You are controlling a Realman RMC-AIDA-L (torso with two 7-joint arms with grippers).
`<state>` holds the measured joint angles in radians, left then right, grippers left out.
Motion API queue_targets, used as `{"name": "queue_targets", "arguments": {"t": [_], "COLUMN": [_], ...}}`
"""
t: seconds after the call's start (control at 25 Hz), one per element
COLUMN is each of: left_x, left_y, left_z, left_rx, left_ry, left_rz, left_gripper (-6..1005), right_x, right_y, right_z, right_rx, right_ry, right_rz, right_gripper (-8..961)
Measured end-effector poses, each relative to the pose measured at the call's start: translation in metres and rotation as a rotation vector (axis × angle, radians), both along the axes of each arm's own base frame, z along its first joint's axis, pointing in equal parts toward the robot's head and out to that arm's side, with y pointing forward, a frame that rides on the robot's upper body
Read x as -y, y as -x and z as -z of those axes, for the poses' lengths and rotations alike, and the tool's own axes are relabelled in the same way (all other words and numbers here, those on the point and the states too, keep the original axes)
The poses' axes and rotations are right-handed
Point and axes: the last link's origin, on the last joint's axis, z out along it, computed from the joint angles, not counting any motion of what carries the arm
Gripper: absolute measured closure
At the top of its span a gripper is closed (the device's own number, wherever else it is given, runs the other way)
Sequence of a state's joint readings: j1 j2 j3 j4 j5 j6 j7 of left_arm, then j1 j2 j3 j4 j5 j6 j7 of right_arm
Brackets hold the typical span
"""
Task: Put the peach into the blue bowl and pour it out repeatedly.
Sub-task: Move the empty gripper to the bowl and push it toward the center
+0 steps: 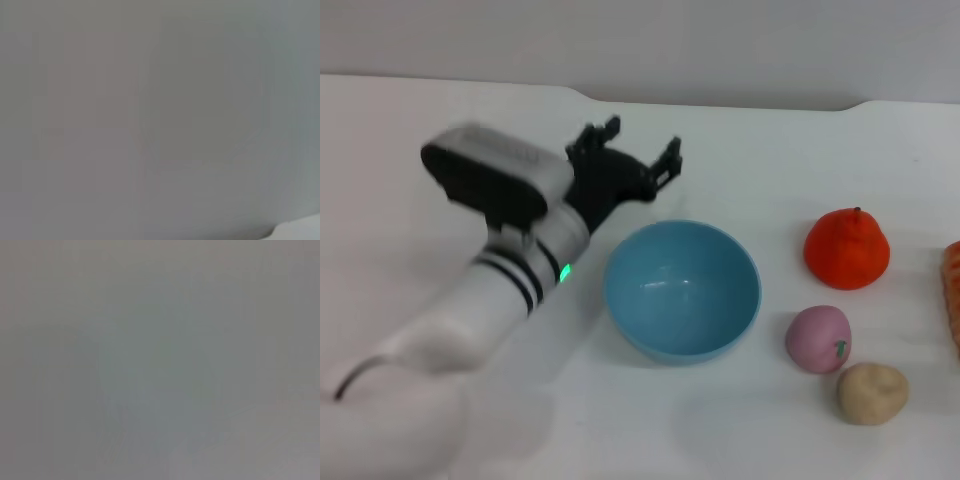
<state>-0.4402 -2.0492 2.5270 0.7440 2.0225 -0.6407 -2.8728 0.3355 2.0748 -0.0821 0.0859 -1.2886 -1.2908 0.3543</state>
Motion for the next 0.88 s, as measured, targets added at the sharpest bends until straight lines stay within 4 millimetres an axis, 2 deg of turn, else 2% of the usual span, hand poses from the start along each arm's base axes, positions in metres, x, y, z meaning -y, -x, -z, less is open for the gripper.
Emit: {"name": "queue_targets", "arguments": {"t": [0.2,0.32,0.4,0.56,0.68,0.88], "left_x": [-0.035,-0.053,-0.063,-0.070,-0.070,-0.059], "left_y": [-0.012,-0.022,-0.027,-0.029,-0.026,-0.026], "left_z": [-0.034,-0.061,-0.081,-0.105,-0.113,-0.106], "left_rx": [0.032,0.001,-0.032,-0.061,-0.071,-0.094], "left_ry": [0.086,0.162,0.217,0.333,0.407,0.541], "left_rz": [-0.109,-0.154,-0.185,-0.223,-0.237,-0.250], "left_gripper": [214,214,214,214,213,213], "right_x": [0.001,0.002,0.002,0.001,-0.001,-0.002], "right_y": [-0.001,-0.001,-0.001,-0.001,0.000,0.002], "right_z": [0.000,0.000,0.000,0.000,0.000,0.000], "right_rx": [-0.001,-0.002,-0.002,0.001,0.005,0.006], "right_ry": [-0.003,-0.003,-0.003,-0.003,-0.002,-0.002], "right_rz": [0.005,0.006,0.006,0.005,0.000,-0.003], "right_gripper": [283,283,283,283,283,284]}}
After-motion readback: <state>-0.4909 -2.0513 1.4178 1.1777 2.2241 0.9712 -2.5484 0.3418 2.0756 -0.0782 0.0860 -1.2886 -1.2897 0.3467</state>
